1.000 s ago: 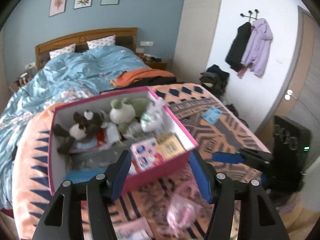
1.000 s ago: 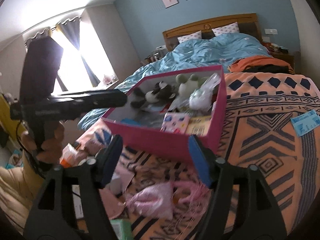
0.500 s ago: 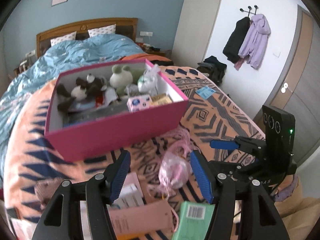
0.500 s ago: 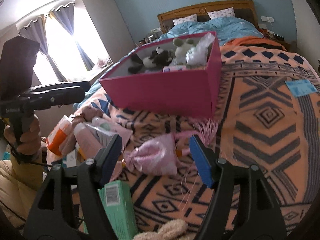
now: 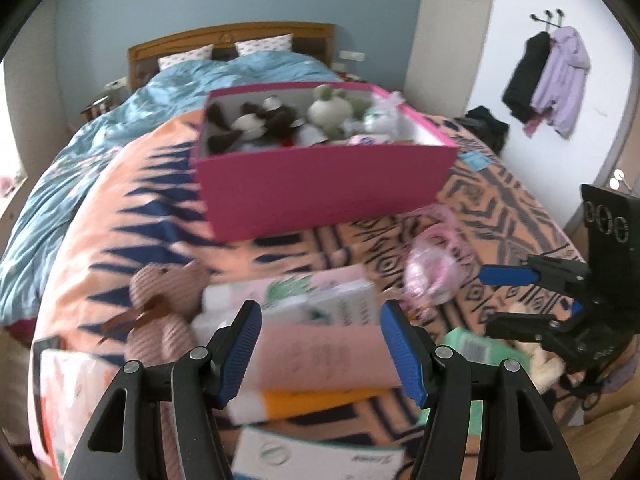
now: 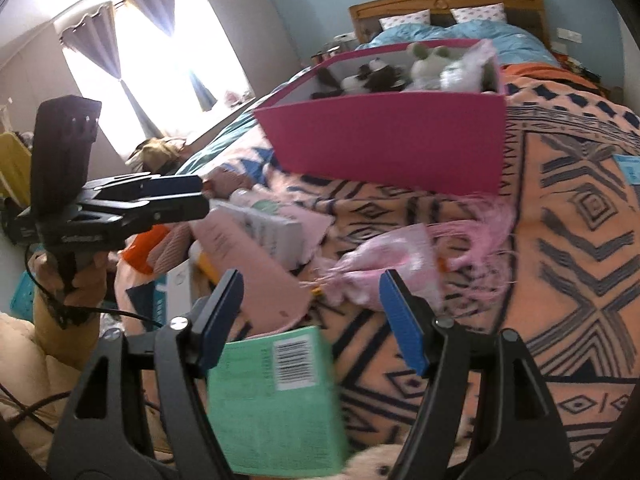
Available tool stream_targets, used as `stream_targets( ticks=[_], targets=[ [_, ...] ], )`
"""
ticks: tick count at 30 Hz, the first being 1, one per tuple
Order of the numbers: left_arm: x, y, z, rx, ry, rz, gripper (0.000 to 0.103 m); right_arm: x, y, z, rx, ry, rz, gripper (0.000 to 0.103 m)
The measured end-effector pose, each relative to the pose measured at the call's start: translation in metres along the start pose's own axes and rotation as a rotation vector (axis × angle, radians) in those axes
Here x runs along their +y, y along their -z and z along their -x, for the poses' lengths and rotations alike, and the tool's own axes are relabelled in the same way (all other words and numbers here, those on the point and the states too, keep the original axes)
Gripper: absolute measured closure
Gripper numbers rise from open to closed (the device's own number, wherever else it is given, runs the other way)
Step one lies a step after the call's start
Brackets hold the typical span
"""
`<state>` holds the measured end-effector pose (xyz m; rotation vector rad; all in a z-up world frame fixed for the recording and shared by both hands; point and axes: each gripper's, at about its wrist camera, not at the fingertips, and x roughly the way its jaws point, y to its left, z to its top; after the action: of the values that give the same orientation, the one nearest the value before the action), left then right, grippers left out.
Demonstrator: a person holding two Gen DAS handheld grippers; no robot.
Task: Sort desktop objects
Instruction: 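Move both tools to the pink lotion tube on the blanket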
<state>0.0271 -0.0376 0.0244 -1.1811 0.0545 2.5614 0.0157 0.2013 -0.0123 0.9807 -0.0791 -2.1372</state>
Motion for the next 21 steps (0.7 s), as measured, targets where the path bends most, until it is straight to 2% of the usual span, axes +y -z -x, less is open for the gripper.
stream_targets(
  ticks=[5, 13, 17, 21],
  targets=[
    [0.024, 0.016, -0.002, 0.029, -0.028, 0.048, 0.040, 0.018, 0.002, -0.017, 0.038, -0.026, 0.011, 0.031],
    [0.033, 0.028, -0.007, 0.050, 0.007, 0.046, 0.040, 0.038, 0.007, -0.041, 0.123, -0.044, 0.000, 0.031],
    [0.033, 0.027, -0.009, 0.045, 0.001, 0.027, 0.040, 0.042, 0.008, -0.054, 0.169, -0.026, -0.018, 0.031],
    [0.038, 0.028, -0.016, 0.058, 0.038, 0.031, 0.040, 0.042, 0.009, -0.062, 0.195, 0.007, -0.026, 0.031]
  ],
)
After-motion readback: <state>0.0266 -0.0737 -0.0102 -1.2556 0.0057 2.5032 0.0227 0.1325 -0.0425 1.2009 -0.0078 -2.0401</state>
